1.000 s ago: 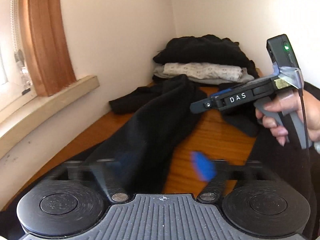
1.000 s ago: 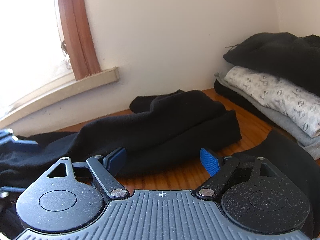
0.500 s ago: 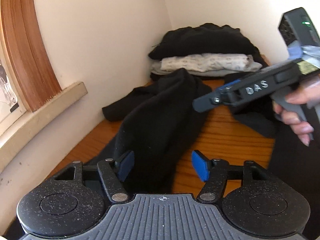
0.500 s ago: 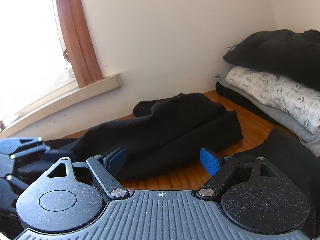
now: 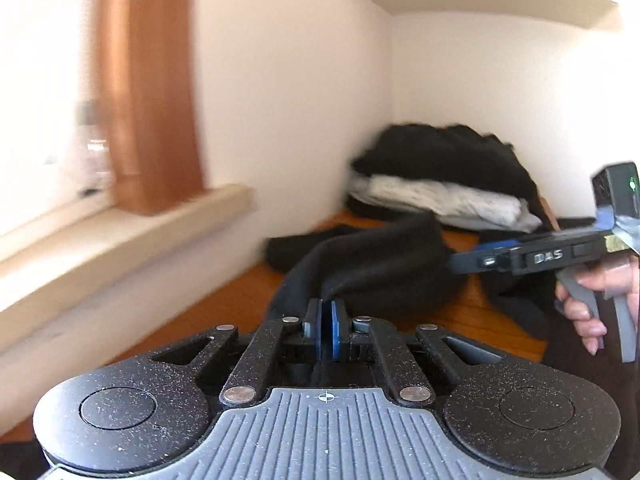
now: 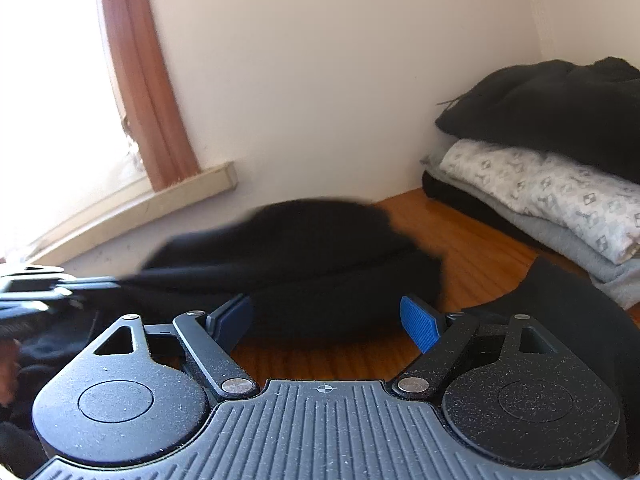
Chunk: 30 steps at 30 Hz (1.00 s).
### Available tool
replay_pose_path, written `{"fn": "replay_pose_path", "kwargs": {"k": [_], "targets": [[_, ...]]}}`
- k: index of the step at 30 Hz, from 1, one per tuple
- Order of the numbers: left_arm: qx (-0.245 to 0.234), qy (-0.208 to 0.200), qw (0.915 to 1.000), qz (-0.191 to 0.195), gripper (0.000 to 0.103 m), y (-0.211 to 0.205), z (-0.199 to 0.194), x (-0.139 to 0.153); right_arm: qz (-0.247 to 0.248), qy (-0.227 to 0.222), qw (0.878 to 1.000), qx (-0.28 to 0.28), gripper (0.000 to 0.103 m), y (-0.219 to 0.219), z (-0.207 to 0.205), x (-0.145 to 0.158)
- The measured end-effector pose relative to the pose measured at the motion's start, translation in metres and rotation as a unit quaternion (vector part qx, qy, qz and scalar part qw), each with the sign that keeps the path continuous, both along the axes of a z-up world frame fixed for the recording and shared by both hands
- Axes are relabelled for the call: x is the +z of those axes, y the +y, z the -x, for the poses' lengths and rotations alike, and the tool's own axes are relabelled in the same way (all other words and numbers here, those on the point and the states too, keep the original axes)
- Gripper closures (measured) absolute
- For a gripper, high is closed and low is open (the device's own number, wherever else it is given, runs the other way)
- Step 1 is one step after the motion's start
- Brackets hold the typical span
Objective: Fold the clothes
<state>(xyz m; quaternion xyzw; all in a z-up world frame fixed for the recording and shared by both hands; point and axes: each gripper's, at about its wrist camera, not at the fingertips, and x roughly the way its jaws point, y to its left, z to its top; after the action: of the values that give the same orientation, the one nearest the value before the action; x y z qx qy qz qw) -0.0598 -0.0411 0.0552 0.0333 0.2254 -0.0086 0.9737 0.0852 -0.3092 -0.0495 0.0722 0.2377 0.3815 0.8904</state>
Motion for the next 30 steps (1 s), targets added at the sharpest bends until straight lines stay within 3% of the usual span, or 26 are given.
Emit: {"fn": "replay_pose_path", "kwargs": {"k": [3,5,10,12,14,16,19,23,27,28,30], "targets": [[0.022,0.006,0.9997,-0.002,0.098,0.022,0.016,-0.009,-0.023,0.012,0.999,-0.037,0.022,-0.010,-0.003,-0.001],[0.026,0.009,0.9994,0.019,0.098,0.035,0.022,-0.017,-0.031,0.027,0.997,-0.065,0.022,-0.015,-0.008,-0.002],[0.010,0.009,0.9990,0.043,0.098,0.044,0.034,-0.024,0.004,0.038,0.993,-0.109,0.022,-0.013,-0.013,0.005],[0.006,0.008,0.9991,0.041,0.098,0.044,0.036,-0.023,0.006,0.046,0.994,-0.102,0.023,-0.006,-0.016,0.012],[0.008,0.008,0.9992,0.039,0.098,0.045,0.036,-0.023,0.002,0.064,0.994,-0.085,0.035,0.005,-0.021,0.019],[0.012,0.009,0.9992,0.038,0.098,0.047,0.036,-0.024,0.028,0.074,0.994,-0.078,0.038,0.025,-0.032,0.023],[0.024,0.013,0.9989,0.038,0.098,0.054,0.036,-0.024,0.076,0.089,0.990,-0.080,0.038,0.053,-0.053,0.020],[0.034,0.025,0.9980,0.046,0.098,0.062,0.034,-0.028,0.088,0.125,0.987,-0.050,0.032,0.075,-0.070,0.010],[0.034,0.031,0.9981,0.041,0.098,0.062,0.032,-0.032,0.120,0.103,0.987,-0.039,0.028,0.098,-0.068,0.005],[0.034,0.030,0.9982,0.040,0.098,0.061,0.033,-0.032,0.125,0.098,0.987,-0.034,0.030,0.102,-0.066,0.004],[0.034,0.029,0.9983,0.039,0.098,0.061,0.034,-0.032,0.133,0.085,0.987,-0.014,0.051,0.111,-0.062,0.005]]}}
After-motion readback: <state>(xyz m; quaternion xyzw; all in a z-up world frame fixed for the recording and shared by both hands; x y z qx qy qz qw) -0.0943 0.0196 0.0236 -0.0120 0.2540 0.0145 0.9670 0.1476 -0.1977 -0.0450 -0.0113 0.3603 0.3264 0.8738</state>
